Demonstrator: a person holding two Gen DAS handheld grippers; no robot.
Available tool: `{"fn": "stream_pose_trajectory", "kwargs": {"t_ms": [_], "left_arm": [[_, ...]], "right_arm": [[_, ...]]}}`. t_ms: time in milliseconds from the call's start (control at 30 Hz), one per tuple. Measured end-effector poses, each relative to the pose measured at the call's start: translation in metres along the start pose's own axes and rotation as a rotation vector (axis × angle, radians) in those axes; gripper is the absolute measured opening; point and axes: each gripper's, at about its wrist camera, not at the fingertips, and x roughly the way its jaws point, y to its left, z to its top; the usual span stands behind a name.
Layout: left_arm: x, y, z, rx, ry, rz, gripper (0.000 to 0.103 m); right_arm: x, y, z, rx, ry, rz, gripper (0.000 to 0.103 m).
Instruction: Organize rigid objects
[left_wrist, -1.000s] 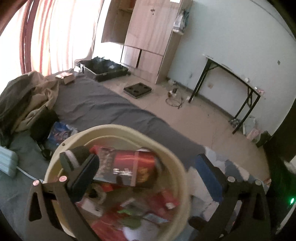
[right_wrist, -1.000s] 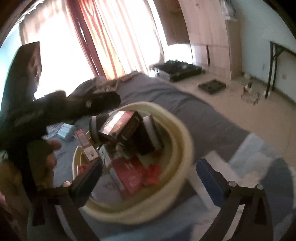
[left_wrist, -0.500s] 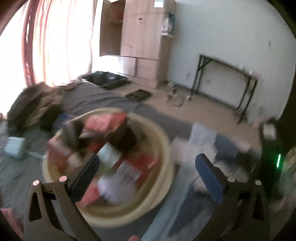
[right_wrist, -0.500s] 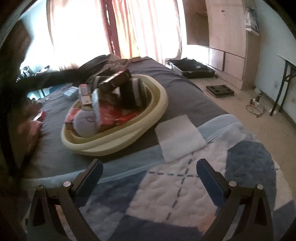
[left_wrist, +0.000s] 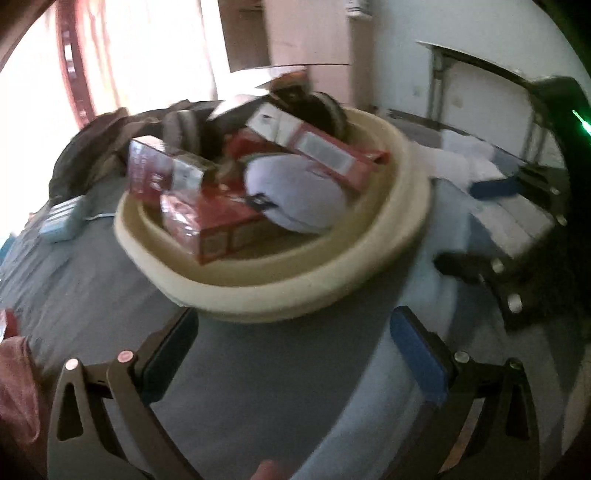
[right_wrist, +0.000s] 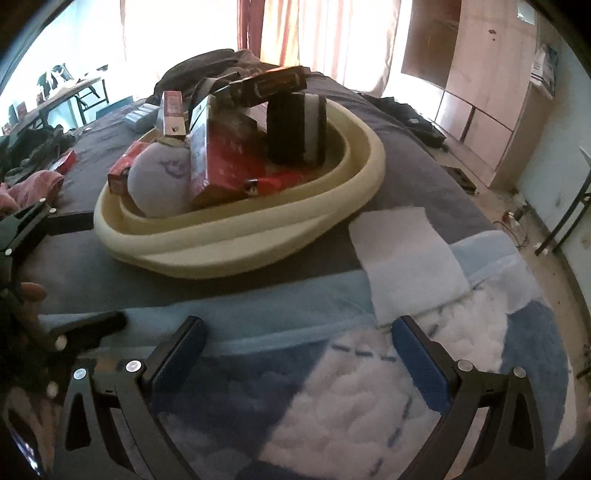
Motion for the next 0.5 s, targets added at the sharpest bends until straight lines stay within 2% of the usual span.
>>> {"fn": "stream_pose_trajectory", "kwargs": {"t_ms": [67,133,200,300,400,500], "left_arm": [[0.009,-0.010,0.001,0.042,0.034,0.093,0.103],[0.007,-0.012,0.000,0.048,0.023,0.109,0.103],[0.012,-0.003,0.001,-0.017,0.054,0.077,0.103],[0.018,0.016,-0.001,-0.197,0.110,0.015,0.103],[0.020,0.013,0.002,-0.172,0.093,0.043,0.103],[0.024,0.015,0.003,-0.192,0.102,0.017,0.103]], "right_arm": [[0.003,0.002,0.002,-0.006,0.001,-0.014,0.103],[0.006,0.004,0.004,-0.009,0.001,-0.023,0.103],[0.009,0.007,0.006,-0.018,0.000,-0.028,0.103],[0.014,0.009,0.005,-0.025,0.004,-0.029,0.103],[0.015,0.004,0.005,-0.008,0.004,-0.004,0.103],[0.014,0.000,0.005,0.011,0.004,-0.002,0.103]]}}
